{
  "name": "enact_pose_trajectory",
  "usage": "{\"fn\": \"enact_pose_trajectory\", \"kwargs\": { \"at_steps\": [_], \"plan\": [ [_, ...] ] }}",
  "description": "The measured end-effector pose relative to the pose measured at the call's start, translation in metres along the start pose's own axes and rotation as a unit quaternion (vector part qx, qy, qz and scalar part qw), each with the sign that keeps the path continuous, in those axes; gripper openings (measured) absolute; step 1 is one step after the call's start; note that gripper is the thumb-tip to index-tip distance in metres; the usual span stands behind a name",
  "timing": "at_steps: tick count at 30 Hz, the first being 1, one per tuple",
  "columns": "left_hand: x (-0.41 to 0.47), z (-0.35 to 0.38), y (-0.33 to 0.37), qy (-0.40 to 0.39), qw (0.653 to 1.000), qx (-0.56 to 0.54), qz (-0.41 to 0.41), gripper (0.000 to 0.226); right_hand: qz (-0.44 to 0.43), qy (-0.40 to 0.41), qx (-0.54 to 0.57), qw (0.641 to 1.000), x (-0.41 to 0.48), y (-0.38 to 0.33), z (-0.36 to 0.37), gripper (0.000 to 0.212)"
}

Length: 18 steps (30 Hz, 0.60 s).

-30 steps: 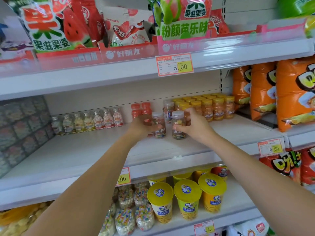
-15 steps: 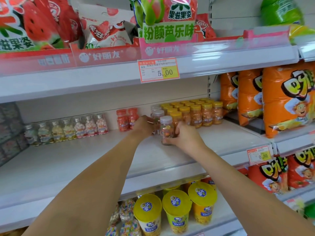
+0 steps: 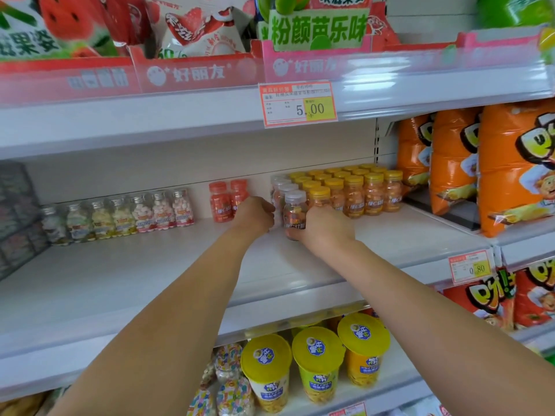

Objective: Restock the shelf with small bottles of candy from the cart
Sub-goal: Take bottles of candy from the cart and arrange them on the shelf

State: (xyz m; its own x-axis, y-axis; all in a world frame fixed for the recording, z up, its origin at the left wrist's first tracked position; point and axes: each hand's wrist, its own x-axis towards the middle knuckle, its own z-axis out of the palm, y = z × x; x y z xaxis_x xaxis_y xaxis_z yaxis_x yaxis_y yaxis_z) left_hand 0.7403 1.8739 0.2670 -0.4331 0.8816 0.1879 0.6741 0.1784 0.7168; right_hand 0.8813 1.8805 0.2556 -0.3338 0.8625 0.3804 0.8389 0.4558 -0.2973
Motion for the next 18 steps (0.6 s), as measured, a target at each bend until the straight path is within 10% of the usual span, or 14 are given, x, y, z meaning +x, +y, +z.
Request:
{"fn": "enact_pose_trajectory", "kwargs": {
  "at_steps": [8,18],
  "plan": [
    [-0.022,-0.007,0.008,-0.14,0.987,0.075,-0.007,0.037,-0.004,-0.005,-0.029,1.0,0.004,0.002,0.002,0.027],
    [-0.076,-0.017,0.014,-0.09,0.98,0.172,0.05,0.049,-0.096,0.026,0.094,0.991,-0.053,0.038,-0.03,0.026]
  ]
}}
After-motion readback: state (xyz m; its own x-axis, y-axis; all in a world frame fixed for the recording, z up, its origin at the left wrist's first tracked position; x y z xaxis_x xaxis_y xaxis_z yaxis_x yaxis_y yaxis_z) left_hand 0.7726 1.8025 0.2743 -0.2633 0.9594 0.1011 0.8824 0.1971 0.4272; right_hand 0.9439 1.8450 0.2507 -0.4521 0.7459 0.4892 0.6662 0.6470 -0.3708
